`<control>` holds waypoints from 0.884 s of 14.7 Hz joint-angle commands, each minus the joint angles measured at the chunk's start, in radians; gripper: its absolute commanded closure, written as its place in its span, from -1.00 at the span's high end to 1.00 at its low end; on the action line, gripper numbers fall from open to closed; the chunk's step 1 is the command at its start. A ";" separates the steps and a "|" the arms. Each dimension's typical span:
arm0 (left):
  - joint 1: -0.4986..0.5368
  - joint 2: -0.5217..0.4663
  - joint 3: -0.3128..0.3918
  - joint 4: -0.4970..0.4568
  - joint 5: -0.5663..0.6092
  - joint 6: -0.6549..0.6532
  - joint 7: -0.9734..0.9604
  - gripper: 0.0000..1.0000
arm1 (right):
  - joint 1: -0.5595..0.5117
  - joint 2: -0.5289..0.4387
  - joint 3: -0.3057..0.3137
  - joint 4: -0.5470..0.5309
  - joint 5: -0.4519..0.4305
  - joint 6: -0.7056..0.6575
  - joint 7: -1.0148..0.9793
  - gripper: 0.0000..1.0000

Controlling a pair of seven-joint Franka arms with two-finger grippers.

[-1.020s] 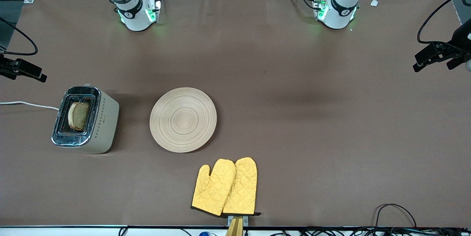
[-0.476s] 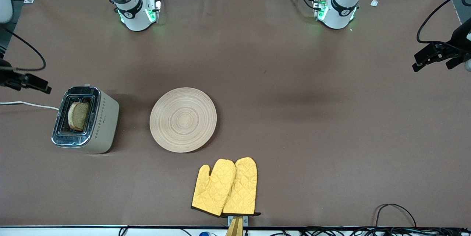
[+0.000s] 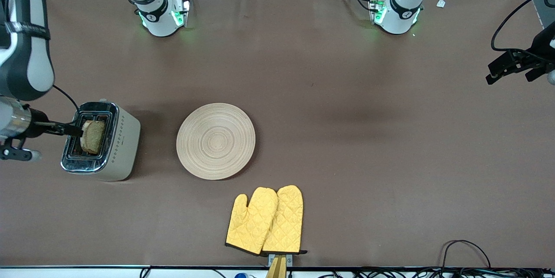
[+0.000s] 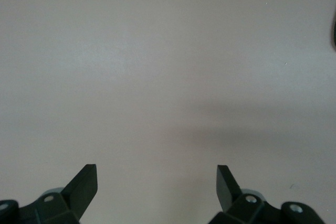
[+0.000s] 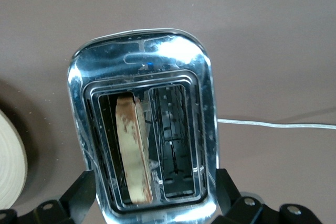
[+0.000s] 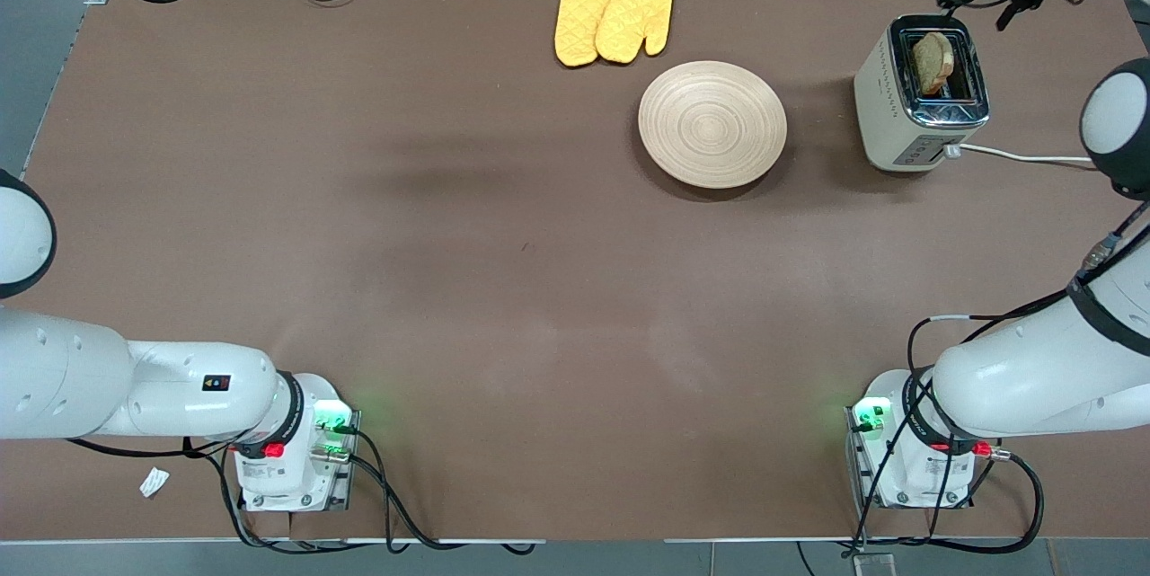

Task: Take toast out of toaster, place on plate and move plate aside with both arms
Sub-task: 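Lower the right gripper and grasp the toast slice in the toaster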

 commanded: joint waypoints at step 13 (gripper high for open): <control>-0.005 0.011 -0.002 0.025 0.019 -0.039 0.004 1.00 | 0.045 0.041 0.007 0.047 -0.011 -0.046 -0.001 -0.99</control>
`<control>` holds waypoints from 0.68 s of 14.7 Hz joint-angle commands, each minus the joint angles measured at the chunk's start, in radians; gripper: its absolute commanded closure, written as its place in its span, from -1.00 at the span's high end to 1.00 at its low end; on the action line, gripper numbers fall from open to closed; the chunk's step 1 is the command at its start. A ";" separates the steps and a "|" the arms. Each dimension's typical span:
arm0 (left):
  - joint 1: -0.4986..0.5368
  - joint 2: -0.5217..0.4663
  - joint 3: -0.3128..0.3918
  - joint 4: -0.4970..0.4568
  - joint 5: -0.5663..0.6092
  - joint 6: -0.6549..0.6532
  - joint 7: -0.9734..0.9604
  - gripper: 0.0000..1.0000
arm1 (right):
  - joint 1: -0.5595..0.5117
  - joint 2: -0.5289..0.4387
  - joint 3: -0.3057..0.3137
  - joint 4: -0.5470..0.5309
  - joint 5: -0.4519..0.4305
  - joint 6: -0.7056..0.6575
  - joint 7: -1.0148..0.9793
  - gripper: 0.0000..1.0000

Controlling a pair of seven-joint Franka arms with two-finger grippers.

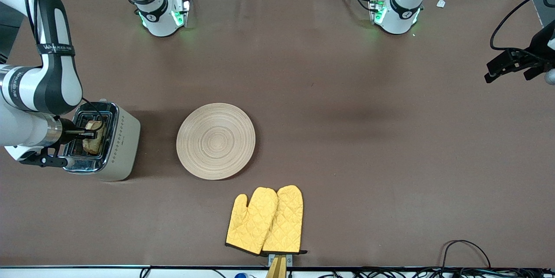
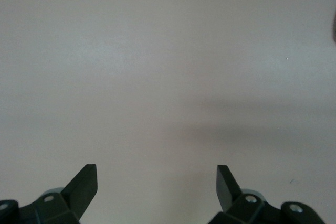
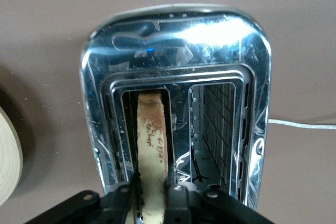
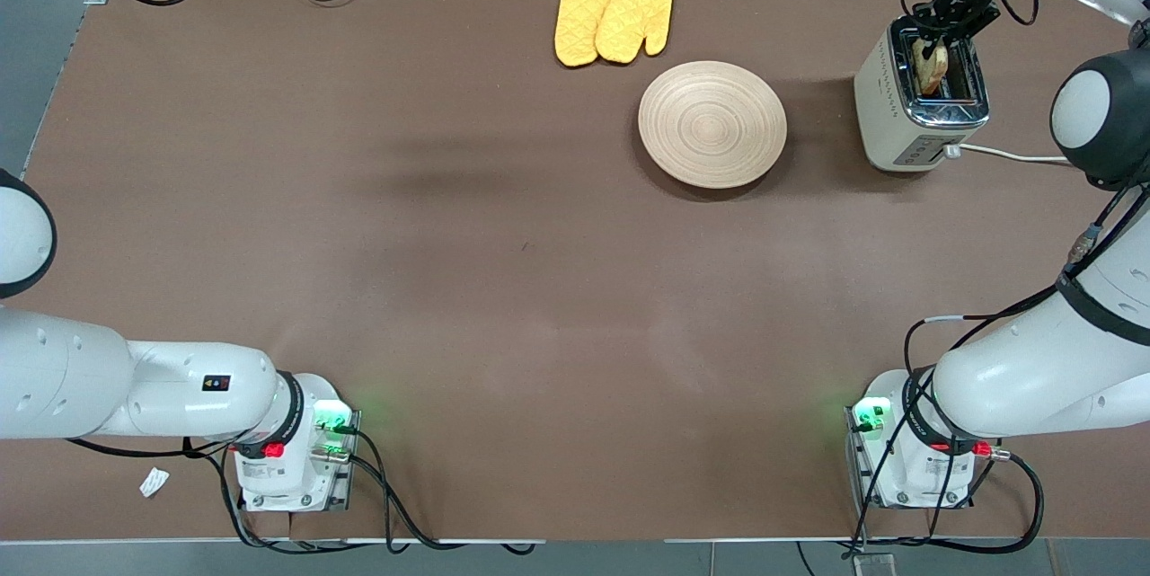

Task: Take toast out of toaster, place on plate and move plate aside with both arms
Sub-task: 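Lower the right gripper and grasp the toast slice in the toaster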

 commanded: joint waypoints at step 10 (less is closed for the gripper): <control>-0.002 0.011 -0.002 0.024 0.019 -0.019 0.007 1.00 | 0.257 -0.138 0.026 0.027 0.219 -0.062 0.266 -1.00</control>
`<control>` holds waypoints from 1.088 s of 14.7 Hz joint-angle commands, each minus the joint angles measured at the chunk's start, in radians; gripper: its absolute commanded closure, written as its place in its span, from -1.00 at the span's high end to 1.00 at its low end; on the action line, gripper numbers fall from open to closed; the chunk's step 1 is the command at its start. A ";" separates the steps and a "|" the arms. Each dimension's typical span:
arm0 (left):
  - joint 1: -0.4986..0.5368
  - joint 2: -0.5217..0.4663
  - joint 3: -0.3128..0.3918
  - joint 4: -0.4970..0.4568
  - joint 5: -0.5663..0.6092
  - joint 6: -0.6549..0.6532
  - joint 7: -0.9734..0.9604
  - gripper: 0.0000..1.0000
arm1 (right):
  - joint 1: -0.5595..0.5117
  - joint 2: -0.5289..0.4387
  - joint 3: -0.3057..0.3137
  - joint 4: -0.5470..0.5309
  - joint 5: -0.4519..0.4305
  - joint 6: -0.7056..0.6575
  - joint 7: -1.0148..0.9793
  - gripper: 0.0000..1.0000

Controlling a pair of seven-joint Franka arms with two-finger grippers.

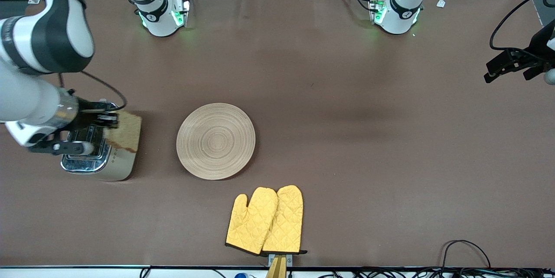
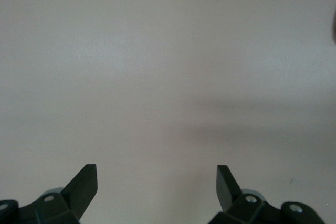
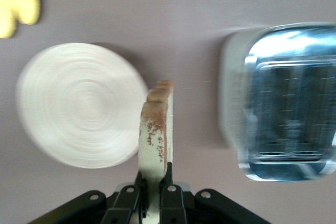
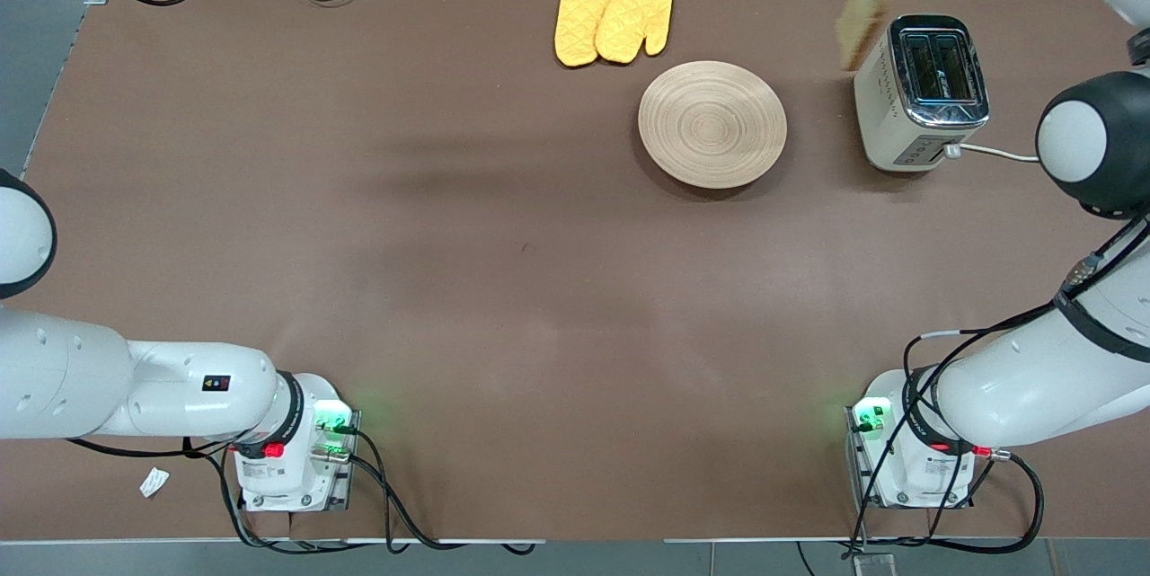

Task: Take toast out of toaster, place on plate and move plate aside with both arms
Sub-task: 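Lift the toast out and carry it onto the wooden plate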

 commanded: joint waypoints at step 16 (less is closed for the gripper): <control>-0.008 0.032 -0.011 0.012 0.036 -0.065 0.015 1.00 | 0.188 0.056 -0.016 -0.631 0.356 0.767 -0.254 0.70</control>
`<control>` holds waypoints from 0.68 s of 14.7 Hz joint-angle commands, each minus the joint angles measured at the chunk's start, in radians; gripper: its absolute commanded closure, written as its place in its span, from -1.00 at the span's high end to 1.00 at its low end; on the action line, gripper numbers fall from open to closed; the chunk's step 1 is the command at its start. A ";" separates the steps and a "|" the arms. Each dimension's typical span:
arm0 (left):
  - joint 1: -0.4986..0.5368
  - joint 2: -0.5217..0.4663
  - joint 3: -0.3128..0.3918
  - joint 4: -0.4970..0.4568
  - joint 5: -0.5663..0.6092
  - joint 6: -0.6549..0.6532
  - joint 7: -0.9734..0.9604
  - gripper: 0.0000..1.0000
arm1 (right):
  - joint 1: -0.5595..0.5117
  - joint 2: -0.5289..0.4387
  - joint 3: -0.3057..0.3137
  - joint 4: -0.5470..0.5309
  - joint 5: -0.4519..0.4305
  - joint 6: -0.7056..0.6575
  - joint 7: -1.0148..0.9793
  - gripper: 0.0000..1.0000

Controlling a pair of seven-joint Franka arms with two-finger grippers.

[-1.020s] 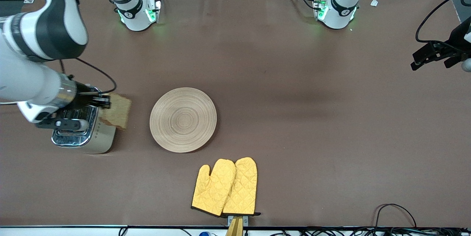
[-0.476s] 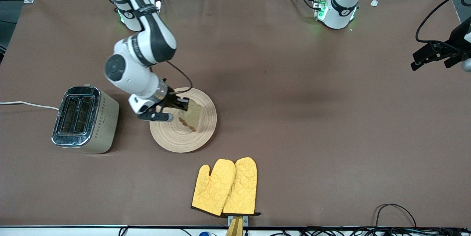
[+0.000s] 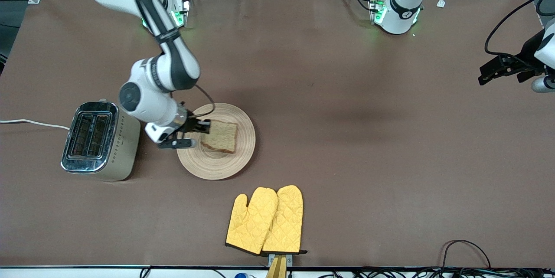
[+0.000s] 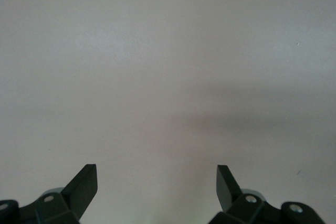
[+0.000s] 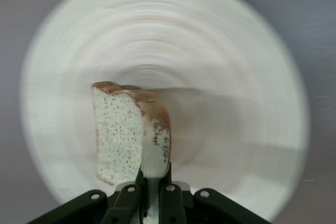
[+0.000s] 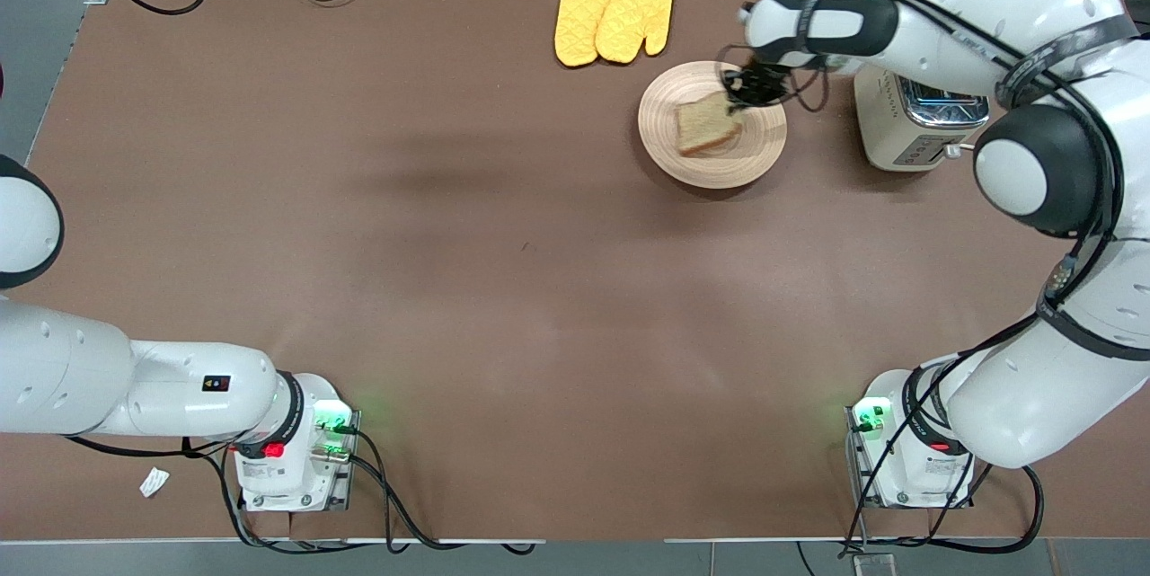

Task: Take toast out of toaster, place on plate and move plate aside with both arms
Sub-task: 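Release the toast with the right gripper while the left gripper reaches the plate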

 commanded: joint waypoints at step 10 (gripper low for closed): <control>-0.052 0.216 -0.007 -0.046 -0.488 0.009 -0.010 1.00 | -0.012 -0.199 -0.153 0.003 -0.112 -0.199 -0.018 1.00</control>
